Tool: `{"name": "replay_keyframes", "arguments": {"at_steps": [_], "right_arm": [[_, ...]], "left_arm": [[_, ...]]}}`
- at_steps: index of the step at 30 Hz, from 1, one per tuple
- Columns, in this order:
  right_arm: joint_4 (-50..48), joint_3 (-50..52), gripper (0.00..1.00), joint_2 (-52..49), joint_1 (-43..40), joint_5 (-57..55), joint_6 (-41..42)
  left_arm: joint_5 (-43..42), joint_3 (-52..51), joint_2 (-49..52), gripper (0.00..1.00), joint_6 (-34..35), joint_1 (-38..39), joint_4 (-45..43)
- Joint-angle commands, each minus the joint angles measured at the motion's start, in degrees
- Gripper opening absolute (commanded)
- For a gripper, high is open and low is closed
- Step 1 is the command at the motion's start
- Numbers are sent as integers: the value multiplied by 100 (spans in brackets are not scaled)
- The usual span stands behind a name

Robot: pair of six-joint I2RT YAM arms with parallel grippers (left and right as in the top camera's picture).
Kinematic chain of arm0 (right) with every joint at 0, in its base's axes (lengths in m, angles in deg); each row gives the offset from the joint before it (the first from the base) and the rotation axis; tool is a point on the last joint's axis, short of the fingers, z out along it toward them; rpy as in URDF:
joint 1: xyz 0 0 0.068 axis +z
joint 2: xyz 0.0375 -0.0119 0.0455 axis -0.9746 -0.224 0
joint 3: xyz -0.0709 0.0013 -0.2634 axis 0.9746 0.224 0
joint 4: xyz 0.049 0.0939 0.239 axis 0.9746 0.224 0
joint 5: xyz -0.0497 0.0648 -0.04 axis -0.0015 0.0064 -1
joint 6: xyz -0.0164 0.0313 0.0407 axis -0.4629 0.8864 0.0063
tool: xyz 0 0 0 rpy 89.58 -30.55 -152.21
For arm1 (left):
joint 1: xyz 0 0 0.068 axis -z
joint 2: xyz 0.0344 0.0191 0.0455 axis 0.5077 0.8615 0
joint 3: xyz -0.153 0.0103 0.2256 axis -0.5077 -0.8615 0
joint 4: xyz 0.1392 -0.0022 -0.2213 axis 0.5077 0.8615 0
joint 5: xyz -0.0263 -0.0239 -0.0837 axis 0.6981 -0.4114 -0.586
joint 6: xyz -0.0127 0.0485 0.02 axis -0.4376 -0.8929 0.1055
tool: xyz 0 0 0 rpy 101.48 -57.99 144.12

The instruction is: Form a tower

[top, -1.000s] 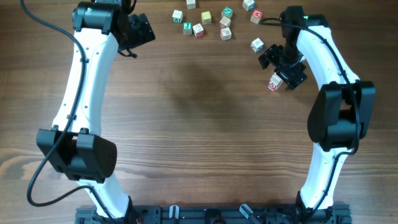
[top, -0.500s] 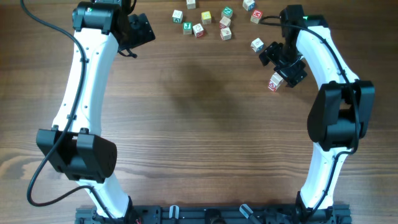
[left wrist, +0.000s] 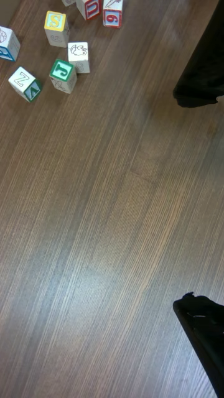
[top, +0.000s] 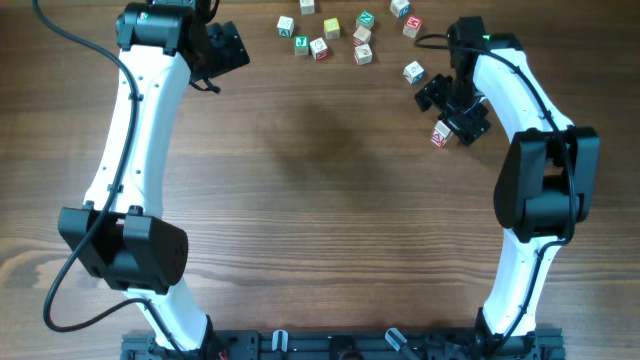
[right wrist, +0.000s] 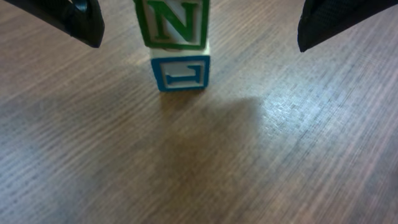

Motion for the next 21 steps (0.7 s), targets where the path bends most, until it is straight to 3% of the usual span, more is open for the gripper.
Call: {"name": "replay_keyframes", "arguments": {"at_steps": [1,21], "right_arm": [[-96,26,99,-133,20,-76,111],[-173,85,99,-133,20,31,107]], "left_arm": [[-26,-11,-144,100,13,-11,-2],[-26,-11,-142,100,13,-11,0]]}}
